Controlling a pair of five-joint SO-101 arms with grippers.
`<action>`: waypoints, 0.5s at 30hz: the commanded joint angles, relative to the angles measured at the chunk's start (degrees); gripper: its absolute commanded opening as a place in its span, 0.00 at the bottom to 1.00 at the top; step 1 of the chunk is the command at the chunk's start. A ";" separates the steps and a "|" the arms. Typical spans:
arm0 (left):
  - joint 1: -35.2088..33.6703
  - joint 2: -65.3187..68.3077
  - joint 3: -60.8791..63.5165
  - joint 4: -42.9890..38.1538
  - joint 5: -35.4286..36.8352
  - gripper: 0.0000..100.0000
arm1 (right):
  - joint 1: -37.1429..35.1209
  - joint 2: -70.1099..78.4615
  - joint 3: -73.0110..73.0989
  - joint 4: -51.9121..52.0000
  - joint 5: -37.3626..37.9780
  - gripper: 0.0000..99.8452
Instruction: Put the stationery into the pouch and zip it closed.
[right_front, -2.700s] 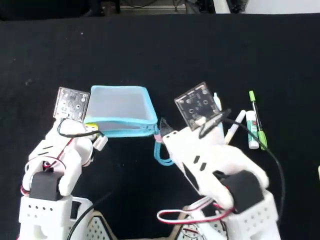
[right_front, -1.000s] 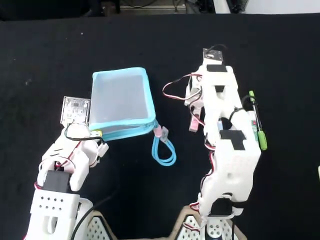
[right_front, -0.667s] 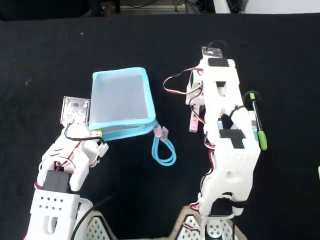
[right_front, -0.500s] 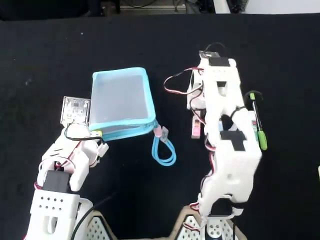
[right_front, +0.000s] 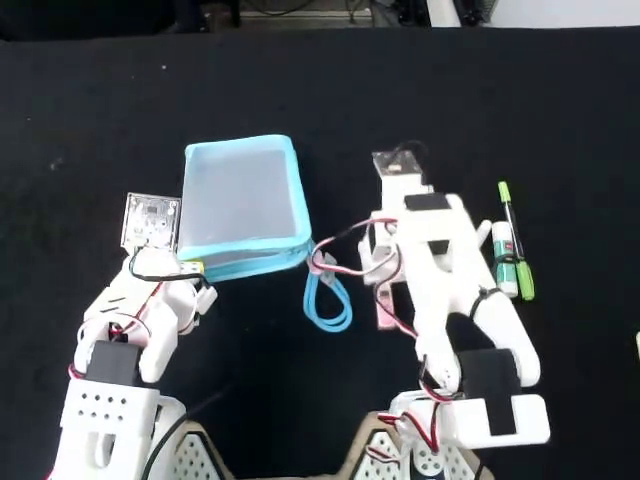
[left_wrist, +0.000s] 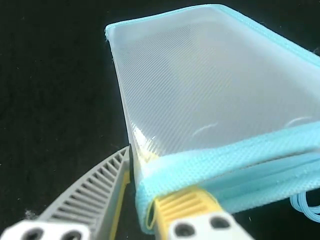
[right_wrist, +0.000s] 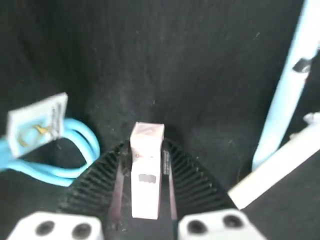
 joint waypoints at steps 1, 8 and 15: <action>-0.04 0.26 0.04 0.09 0.44 0.03 | -0.53 -3.03 0.31 -0.53 1.23 0.02; -0.13 0.26 0.04 0.09 0.44 0.03 | -0.53 -1.36 -1.71 2.64 0.79 0.12; -0.13 0.26 0.04 0.09 0.44 0.03 | -0.44 6.02 -10.95 7.21 0.79 0.12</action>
